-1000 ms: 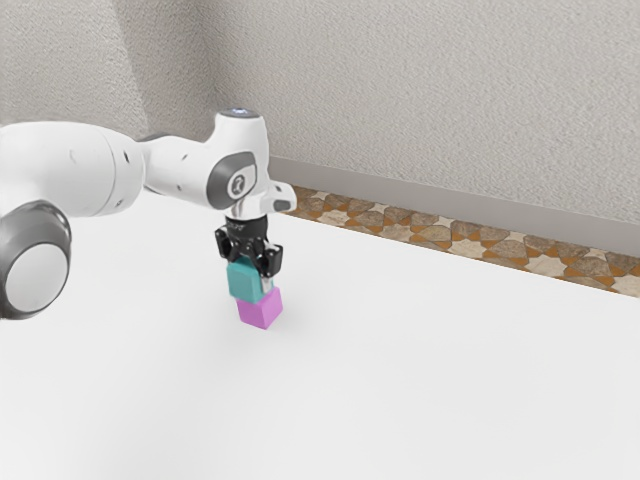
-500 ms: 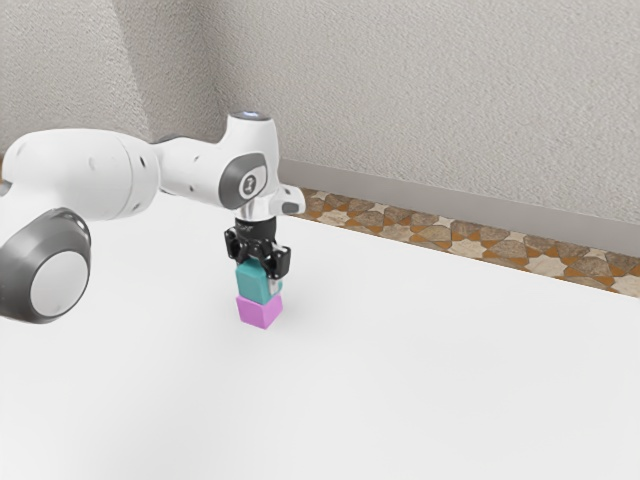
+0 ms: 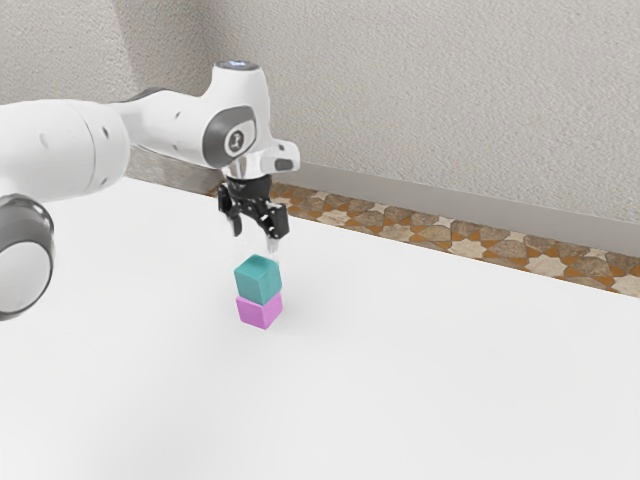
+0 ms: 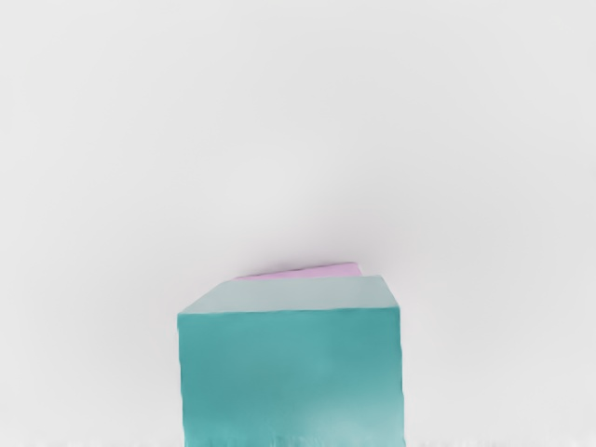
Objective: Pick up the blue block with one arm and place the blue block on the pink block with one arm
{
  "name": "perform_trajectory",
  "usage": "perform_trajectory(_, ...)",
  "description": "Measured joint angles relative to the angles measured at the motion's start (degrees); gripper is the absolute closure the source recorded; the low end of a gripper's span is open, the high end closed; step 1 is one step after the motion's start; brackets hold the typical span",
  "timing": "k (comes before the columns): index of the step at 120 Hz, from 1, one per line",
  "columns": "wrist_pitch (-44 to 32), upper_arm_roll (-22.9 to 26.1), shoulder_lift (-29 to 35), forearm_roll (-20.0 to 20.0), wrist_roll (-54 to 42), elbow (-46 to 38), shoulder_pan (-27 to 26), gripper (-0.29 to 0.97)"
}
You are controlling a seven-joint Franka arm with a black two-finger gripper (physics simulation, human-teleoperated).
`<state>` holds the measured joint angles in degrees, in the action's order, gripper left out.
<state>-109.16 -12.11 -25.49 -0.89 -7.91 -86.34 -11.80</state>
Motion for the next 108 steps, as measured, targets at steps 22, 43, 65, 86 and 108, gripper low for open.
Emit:
perform_trajectory(22, 5.91, -0.64, 12.63, 4.48, -0.14, -2.29, -2.32, 0.01)
perform_trajectory(43, 14.04, -1.86, 16.84, 10.9, 1.25, 0.03, -6.12, 0.01)
perform_trajectory(65, 19.55, -2.44, 18.94, 12.83, 2.44, 0.47, -5.93, 0.0)
perform_trajectory(86, 21.55, -2.77, 18.82, 12.87, 3.45, -0.37, -5.71, 0.0)
perform_trajectory(108, 21.96, -2.83, 18.78, 12.76, 4.35, -1.39, -5.73, 0.0)
